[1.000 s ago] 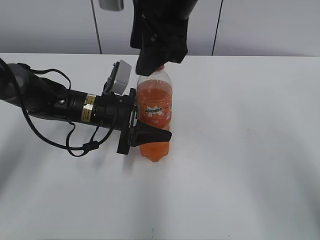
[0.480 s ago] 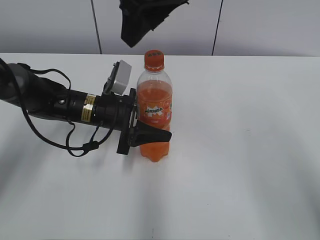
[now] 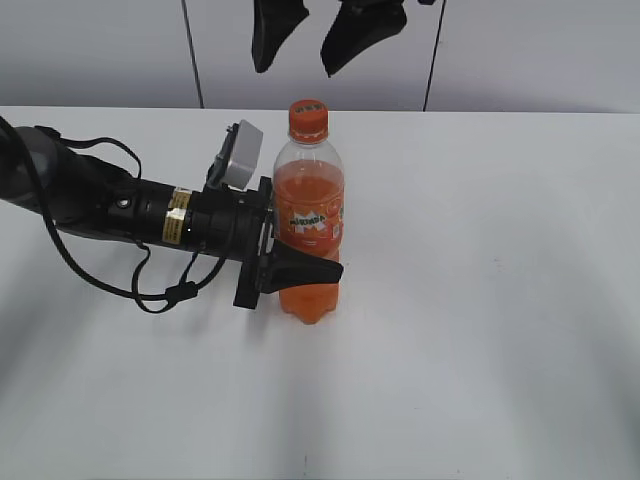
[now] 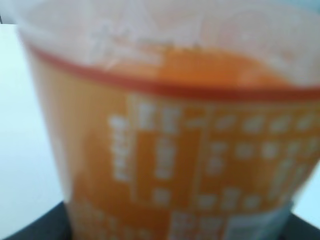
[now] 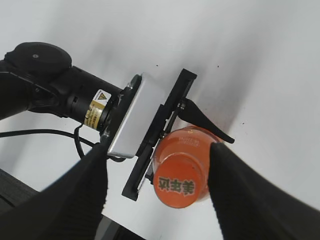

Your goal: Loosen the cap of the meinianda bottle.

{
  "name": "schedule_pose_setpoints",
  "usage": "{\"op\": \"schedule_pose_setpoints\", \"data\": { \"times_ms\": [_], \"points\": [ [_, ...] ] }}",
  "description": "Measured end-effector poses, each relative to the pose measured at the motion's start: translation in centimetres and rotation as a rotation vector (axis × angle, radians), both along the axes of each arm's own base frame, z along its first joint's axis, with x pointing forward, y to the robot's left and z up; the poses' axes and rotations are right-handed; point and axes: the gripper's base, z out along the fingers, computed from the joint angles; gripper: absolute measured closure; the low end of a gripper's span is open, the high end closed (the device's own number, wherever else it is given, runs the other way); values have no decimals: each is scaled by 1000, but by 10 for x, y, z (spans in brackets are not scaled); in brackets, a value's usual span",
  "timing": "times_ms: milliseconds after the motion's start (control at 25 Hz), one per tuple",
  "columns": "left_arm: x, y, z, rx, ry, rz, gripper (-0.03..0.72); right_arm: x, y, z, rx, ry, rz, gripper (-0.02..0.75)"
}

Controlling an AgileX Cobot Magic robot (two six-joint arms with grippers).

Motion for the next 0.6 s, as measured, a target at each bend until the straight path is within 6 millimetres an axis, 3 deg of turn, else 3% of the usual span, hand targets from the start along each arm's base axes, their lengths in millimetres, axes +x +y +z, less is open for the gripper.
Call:
{"op": "schedule_pose_setpoints", "data": {
  "times_ms": [600],
  "points": [
    [0,0,0,1,6,2,275,-3,-2,-27,-34,114,-95,265]
  ]
}}
